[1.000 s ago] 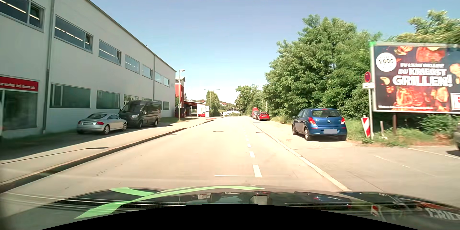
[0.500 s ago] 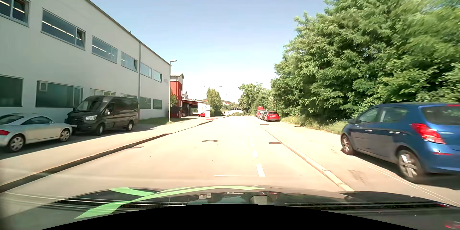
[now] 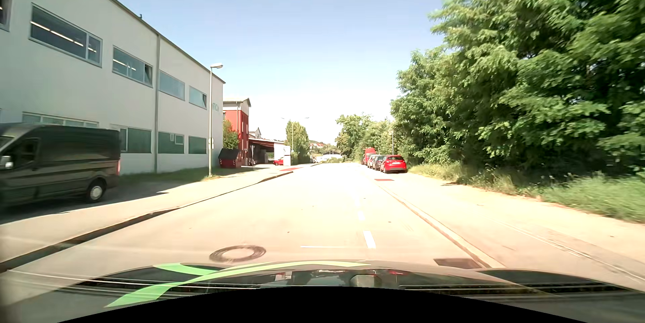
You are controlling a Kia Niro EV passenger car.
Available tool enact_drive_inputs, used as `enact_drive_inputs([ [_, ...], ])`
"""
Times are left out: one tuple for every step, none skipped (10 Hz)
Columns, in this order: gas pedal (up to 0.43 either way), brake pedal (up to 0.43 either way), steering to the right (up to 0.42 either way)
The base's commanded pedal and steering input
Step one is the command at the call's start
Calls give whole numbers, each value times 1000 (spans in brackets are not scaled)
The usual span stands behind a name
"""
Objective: Follow the waypoints while adhering to traffic rules and regulations
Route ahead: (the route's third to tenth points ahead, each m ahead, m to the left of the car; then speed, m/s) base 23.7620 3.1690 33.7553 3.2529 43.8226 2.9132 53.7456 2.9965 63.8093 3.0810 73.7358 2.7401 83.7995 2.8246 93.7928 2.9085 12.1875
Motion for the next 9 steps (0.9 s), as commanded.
enact_drive_inputs([
  [157, 0, 0],
  [157, 0, 1],
  [157, 0, 1],
  [157, 0, 1],
  [157, 0, 1],
  [157, 0, 0],
  [157, 0, 0],
  [150, 0, -3],
  [130, 0, -3],
])
